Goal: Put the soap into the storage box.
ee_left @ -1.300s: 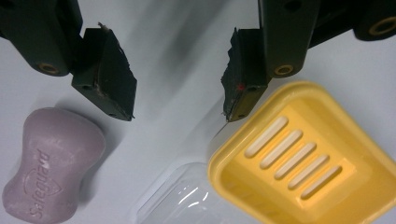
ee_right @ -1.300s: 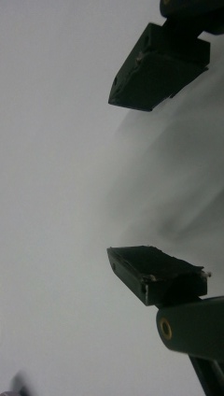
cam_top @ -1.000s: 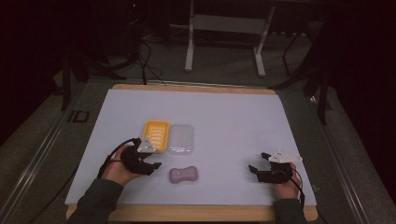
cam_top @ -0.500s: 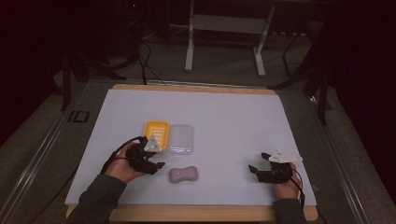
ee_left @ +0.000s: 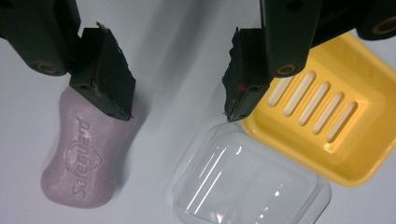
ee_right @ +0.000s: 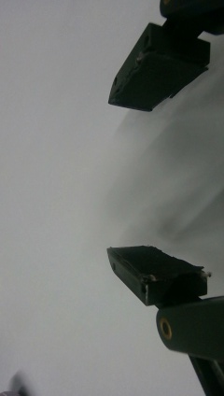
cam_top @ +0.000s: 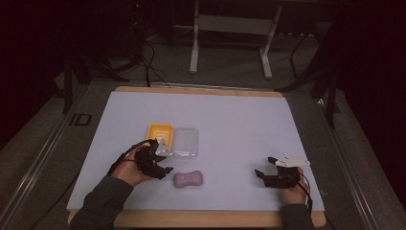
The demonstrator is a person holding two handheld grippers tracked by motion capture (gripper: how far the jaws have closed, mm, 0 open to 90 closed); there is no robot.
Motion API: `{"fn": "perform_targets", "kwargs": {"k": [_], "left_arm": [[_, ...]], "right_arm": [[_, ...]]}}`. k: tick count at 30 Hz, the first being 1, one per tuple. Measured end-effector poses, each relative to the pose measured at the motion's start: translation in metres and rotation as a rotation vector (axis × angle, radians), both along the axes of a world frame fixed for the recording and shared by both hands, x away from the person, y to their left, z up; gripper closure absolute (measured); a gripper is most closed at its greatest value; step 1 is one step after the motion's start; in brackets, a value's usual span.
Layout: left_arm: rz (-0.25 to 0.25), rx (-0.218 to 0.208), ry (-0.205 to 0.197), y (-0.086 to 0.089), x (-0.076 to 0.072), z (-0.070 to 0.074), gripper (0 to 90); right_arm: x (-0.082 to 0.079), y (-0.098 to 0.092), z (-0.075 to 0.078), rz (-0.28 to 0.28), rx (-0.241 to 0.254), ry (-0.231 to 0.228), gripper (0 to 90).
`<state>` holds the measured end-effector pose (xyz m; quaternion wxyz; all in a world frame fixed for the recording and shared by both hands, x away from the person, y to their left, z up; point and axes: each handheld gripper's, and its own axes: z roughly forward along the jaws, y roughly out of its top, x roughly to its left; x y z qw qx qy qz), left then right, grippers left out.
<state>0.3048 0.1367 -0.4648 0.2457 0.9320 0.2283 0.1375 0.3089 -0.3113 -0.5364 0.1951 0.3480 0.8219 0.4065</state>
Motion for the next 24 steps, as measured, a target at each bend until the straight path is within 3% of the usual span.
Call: {"fn": "perform_targets", "kwargs": {"k": [4, 24], "left_arm": [[-0.008, -0.003, 0.004, -0.003, 0.000, 0.001, 43.3], [-0.087, 0.063, 0.023, -0.030, 0.002, 0.006, 42.5]], "right_arm": [[0.000, 0.000, 0.000, 0.001, 0.001, 0.000, 22.0], [0.000, 0.000, 0.000, 0.003, 0.001, 0.001, 22.0]]}}
